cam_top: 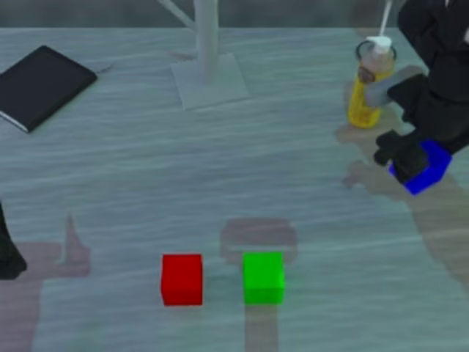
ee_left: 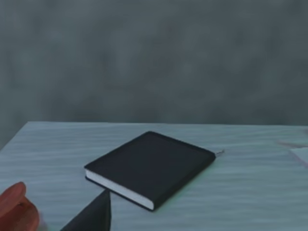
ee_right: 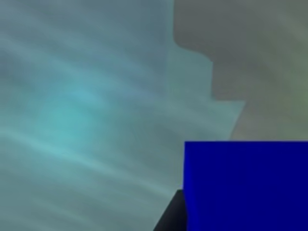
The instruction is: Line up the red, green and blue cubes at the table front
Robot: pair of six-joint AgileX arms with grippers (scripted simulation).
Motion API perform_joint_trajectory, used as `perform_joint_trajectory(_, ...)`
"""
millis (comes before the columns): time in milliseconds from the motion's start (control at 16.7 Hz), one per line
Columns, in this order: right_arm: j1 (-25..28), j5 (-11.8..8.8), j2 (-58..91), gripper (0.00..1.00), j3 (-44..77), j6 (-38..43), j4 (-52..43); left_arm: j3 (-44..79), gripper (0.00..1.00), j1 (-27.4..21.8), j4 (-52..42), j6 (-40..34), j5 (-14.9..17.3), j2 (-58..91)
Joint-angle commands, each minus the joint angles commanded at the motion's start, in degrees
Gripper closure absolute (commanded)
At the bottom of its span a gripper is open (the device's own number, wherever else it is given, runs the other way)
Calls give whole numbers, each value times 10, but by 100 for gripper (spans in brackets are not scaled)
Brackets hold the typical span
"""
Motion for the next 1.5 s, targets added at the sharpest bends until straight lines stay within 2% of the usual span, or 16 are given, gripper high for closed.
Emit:
perform_joint_trajectory(540, 183, -2, -88, 100, -105, 426, 2, 0, 0, 0, 0, 0, 0, 0)
perform_joint_trajectory(720, 230, -1, -119, 100, -134, 523, 8, 0, 0, 0, 0, 0, 0, 0)
perform_joint_trajectory(900, 253, 0, -138, 100, -148, 565, 14, 0, 0, 0, 0, 0, 0, 0)
perform_joint_trajectory(1200, 252, 0, -136, 100, -149, 566, 15, 0, 0, 0, 0, 0, 0, 0)
perform_joint_trajectory(1500, 254, 0, -108, 100, -207, 569, 106, 0, 0, 0, 0, 0, 0, 0)
